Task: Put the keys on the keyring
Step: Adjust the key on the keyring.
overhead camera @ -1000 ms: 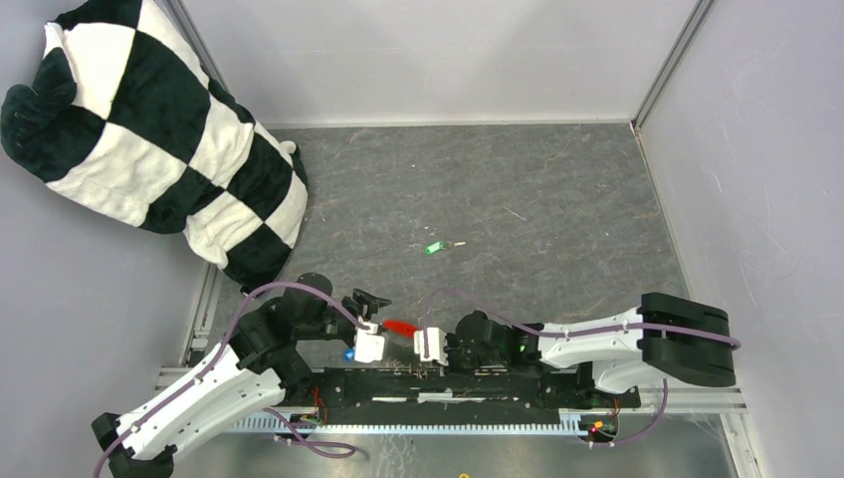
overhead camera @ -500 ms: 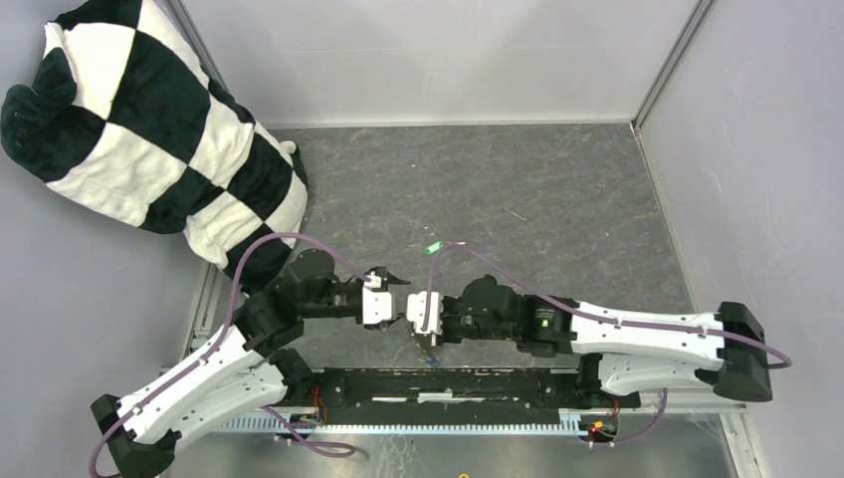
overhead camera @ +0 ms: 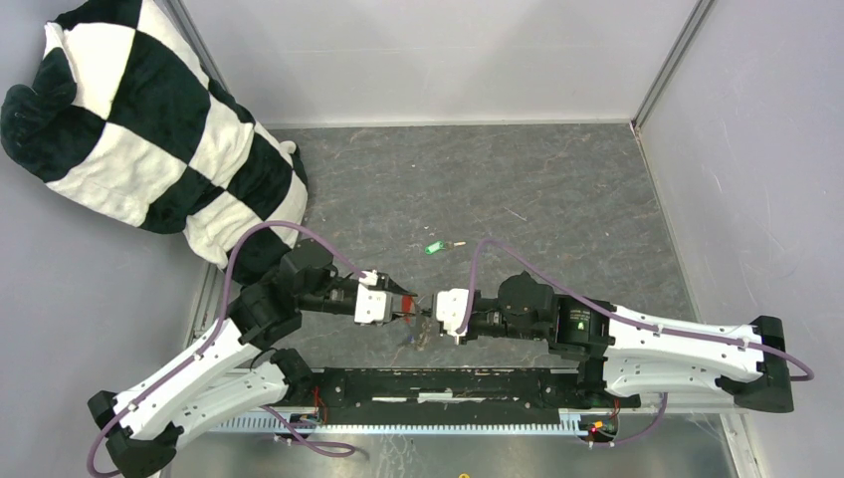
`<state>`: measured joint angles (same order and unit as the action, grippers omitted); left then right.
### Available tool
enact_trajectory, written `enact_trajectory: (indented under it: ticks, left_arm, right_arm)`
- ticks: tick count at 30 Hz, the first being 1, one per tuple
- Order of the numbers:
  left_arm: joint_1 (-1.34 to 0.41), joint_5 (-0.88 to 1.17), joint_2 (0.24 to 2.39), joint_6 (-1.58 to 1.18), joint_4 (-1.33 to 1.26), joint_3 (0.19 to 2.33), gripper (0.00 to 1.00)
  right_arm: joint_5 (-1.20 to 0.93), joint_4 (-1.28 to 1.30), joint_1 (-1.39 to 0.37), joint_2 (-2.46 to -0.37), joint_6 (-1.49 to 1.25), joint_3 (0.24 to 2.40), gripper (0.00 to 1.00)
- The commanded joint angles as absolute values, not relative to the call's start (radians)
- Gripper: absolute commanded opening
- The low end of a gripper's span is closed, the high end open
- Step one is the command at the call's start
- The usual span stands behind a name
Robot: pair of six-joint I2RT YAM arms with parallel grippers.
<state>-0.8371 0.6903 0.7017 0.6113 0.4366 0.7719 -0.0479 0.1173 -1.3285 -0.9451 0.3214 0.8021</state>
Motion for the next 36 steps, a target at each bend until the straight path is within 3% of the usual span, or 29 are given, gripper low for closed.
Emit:
enact_trajectory:
  ticks: [1,12,16,30,36]
  left_arm:
    - [-0.834,0.786,0.724,0.647,0.469,0.851,0.41]
    - [-0.834,0.788,0.708,0.610,0.456,0.856,0.33]
    - [-0.834,0.740,0.704,0.508,0.344,0.861,0.32]
    - [-0.834,0.808,0.726,0.448,0.351,0.908,0.28]
    - [-0.834,0.822,0.720,0.488,0.372,0.901,0.03]
  right_arm:
    - [-0.067,0.009,-1.327,-0.906,0.309,0.817,0.00]
    - [-0.076,-0.088,-1.327,-0.851,0.279,0.807,0.00]
    - [-0.082,-0.097,-1.327,-0.851,0.274,0.807,0.00]
    - [-0.116,-0.108,-1.326,-0.864,0.258,0.808,0.00]
    - [-0.124,-0.120,-1.325,-0.869,0.247,0.805,0.00]
